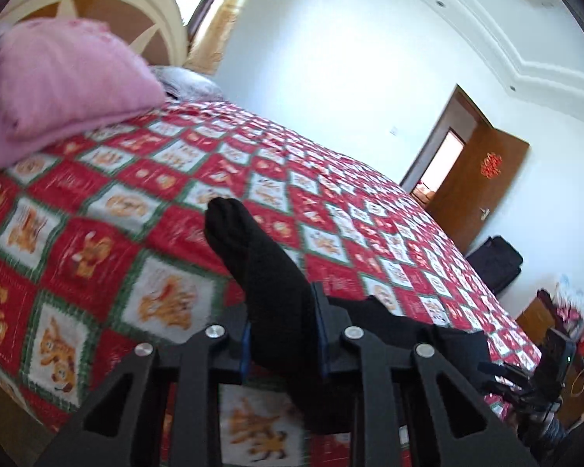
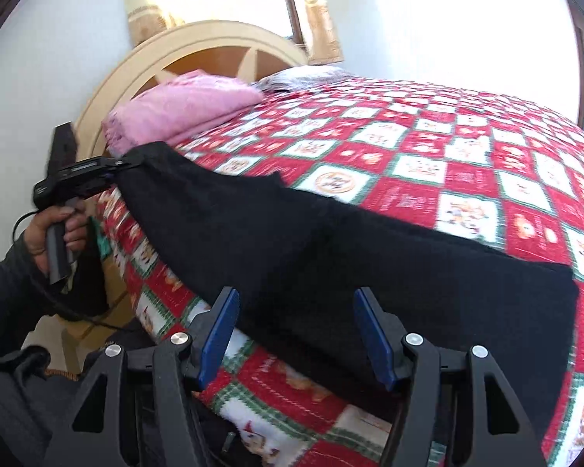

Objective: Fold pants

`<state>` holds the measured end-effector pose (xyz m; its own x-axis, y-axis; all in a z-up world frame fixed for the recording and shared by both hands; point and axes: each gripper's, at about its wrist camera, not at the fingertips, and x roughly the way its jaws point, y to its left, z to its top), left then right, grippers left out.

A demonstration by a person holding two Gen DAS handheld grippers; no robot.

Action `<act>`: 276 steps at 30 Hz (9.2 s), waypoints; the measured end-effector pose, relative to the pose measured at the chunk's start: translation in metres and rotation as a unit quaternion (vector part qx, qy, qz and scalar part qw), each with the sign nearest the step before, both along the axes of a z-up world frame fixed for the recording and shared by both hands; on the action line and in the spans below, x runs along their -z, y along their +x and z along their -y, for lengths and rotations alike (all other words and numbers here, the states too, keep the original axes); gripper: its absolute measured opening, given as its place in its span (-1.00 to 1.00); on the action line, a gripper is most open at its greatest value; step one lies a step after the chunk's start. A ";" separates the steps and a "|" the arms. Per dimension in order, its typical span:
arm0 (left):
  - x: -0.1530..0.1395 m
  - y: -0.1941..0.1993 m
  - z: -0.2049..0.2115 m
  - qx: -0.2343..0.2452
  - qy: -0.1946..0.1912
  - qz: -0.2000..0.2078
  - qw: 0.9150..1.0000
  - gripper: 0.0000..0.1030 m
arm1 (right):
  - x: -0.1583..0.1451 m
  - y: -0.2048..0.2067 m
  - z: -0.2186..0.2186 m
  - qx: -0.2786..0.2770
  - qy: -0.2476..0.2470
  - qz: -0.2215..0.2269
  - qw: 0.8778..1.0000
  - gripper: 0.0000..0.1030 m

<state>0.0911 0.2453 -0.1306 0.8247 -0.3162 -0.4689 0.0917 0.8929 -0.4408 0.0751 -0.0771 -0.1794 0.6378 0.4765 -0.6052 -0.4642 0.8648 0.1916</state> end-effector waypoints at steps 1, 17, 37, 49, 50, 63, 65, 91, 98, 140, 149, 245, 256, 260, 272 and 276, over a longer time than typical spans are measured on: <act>-0.004 -0.001 0.004 0.003 -0.001 0.003 1.000 -0.51 | -0.001 0.000 0.004 0.007 0.003 -0.001 1.000 0.22; -0.098 0.001 0.138 0.163 0.029 0.114 0.979 -0.53 | -0.021 0.005 0.115 0.170 0.067 -0.041 0.982 0.27; -0.006 0.037 0.367 0.372 0.105 -0.024 0.922 -0.55 | 0.011 -0.009 0.202 0.283 0.087 -0.051 0.954 0.32; -0.003 0.001 0.394 0.405 0.129 0.007 0.905 -0.55 | 0.022 -0.008 0.210 0.259 0.161 -0.060 0.950 0.32; -0.007 -0.002 0.388 0.396 0.133 0.018 0.909 -0.36 | 0.021 -0.009 0.211 0.255 0.172 -0.060 0.950 0.32; 0.007 0.021 0.271 0.175 0.153 0.019 0.972 0.44 | -0.002 0.017 0.170 0.193 0.193 -0.126 0.954 0.32; 0.015 0.025 0.262 0.162 0.146 0.002 0.976 0.44 | 0.003 0.026 0.164 0.190 0.191 -0.151 0.951 0.32; 0.046 0.026 0.265 0.172 0.170 -0.031 0.970 0.50 | 0.041 0.000 0.182 0.207 0.096 -0.110 0.967 0.18; 0.040 0.024 0.265 0.167 0.162 -0.021 0.972 0.61 | -0.016 -0.024 0.167 0.205 0.075 -0.009 0.976 0.18; 0.061 0.034 0.259 0.150 0.164 -0.073 0.972 1.00 | 0.005 0.051 0.138 0.177 0.050 -0.081 0.980 0.15; 0.060 0.033 0.257 0.150 0.167 -0.075 0.972 1.00 | -0.007 0.005 0.117 0.196 -0.041 -0.029 0.979 0.15; -0.004 0.035 0.073 0.038 0.094 0.047 0.994 -0.75 | -0.057 0.149 0.029 0.001 0.152 -0.027 0.988 -0.49; 0.061 0.051 0.031 -0.024 0.097 -0.020 0.995 -0.44 | 0.002 0.220 -0.057 0.004 0.101 -0.080 0.992 -0.49; 0.058 0.053 0.038 -0.043 0.128 -0.022 0.991 0.16 | 0.019 0.230 -0.049 0.020 0.102 -0.098 0.990 -0.46; 0.056 0.051 0.047 -0.064 0.185 -0.042 0.980 0.49 | 0.016 0.222 -0.050 0.041 0.054 -0.077 0.995 -0.20; 0.058 0.051 0.047 -0.067 0.184 -0.048 0.979 0.52 | 0.023 0.224 -0.051 0.051 0.039 -0.091 0.994 0.00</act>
<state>0.1418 0.1985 -0.1885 0.7942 -0.0024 -0.6076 -0.0640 0.9941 -0.0876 0.2989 -0.0259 -0.2028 0.5680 0.4643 -0.6796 -0.3260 0.8851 0.3322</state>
